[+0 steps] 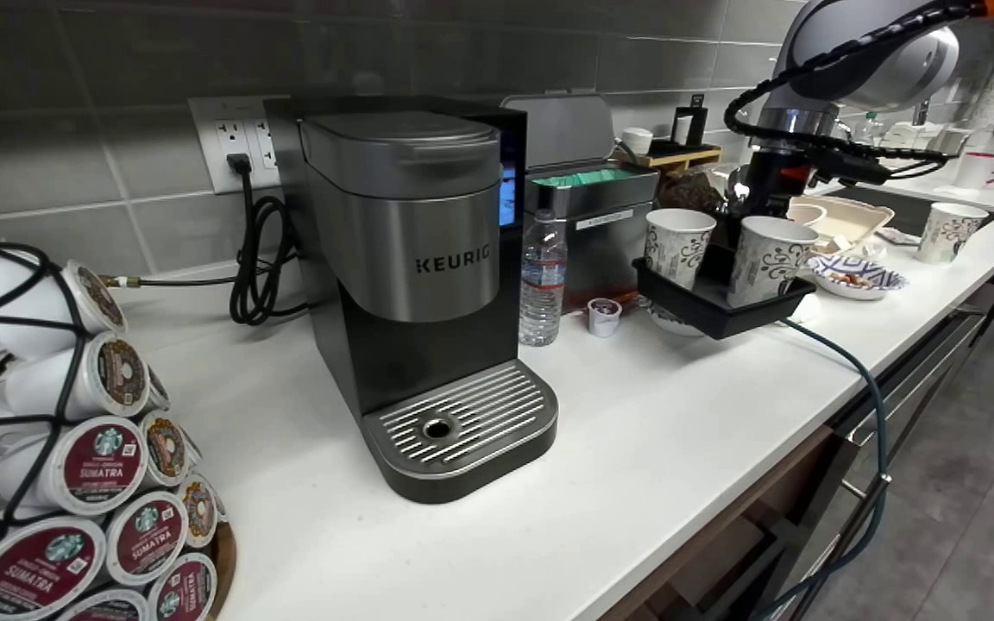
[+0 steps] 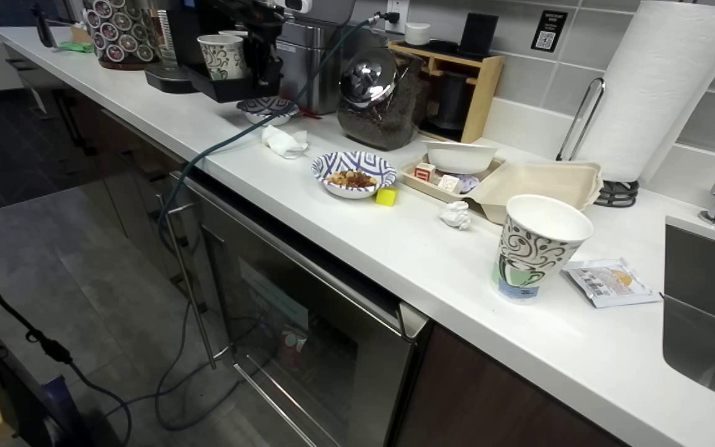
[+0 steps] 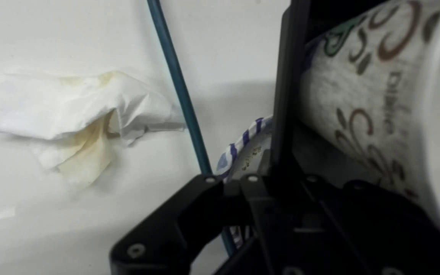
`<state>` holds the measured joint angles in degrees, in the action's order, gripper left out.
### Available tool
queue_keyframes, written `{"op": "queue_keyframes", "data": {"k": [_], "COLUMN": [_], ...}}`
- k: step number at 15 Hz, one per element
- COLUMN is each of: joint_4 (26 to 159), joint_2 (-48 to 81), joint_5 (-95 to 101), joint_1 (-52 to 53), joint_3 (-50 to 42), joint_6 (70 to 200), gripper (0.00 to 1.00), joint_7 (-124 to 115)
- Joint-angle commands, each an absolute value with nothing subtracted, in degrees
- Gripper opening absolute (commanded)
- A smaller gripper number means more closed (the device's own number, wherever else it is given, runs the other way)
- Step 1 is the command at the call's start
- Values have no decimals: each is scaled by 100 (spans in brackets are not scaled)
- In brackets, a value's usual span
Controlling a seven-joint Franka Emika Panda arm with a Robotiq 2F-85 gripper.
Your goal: Move the black tray to the right and move the white bowl to the left
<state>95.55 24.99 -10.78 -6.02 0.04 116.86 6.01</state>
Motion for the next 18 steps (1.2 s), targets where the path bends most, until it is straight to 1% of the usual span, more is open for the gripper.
{"op": "queue_keyframes", "data": {"k": [1,8,18], "joint_4": [9163,9111,9238], "joint_2": [2706,2706,2665], "joint_5": [-1343,-1450,-1717], "joint_1": [-774,-1032,-1432], "joint_3": [-76,-184,-305], "joint_6": [11402,11190,11493], "gripper": [2,2,2], "joint_7": [392,376,599]}}
